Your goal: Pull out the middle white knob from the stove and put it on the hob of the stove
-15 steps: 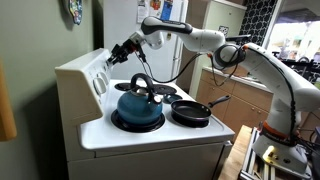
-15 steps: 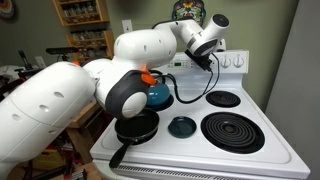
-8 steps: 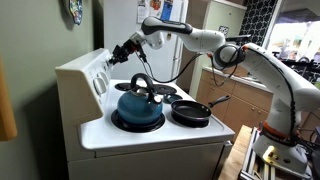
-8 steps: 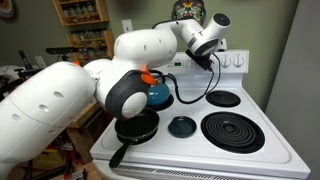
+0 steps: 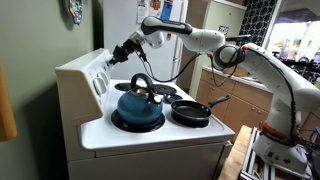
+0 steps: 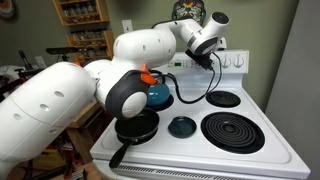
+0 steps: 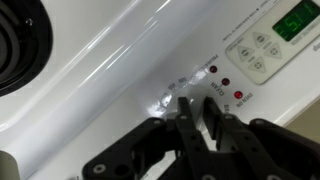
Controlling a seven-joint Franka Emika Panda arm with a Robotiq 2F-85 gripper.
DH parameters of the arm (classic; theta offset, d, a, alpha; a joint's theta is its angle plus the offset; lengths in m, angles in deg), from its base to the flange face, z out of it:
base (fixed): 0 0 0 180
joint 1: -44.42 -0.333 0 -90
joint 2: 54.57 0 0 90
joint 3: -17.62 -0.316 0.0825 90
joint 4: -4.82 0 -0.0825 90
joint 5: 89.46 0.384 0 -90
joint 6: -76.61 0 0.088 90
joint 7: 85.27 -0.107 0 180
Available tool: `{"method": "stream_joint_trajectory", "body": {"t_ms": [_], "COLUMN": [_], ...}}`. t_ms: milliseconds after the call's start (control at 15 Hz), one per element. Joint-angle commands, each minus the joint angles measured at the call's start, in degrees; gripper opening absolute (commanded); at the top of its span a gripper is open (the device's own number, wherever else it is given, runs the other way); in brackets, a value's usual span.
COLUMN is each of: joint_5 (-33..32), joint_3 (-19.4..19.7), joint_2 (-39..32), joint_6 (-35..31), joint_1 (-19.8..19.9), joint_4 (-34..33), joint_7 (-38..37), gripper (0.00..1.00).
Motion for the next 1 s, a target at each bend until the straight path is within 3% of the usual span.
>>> {"method": "stream_joint_trajectory", "body": {"t_ms": [0,400,933], "joint_5": [-4.2,-10.1,-12.0], "joint_3": [2.2,3.2,3.5], "joint_2": [0.5,0.3,0.3], "joint_6": [7.2,16.8,11.3], "joint_1": [-0.7,-1.6,-2.2], "joint_4": [-1.9,-4.5,-6.6], "joint_7": [0.2,3.9,6.4], "gripper": [0.05,0.05,0.05]}}
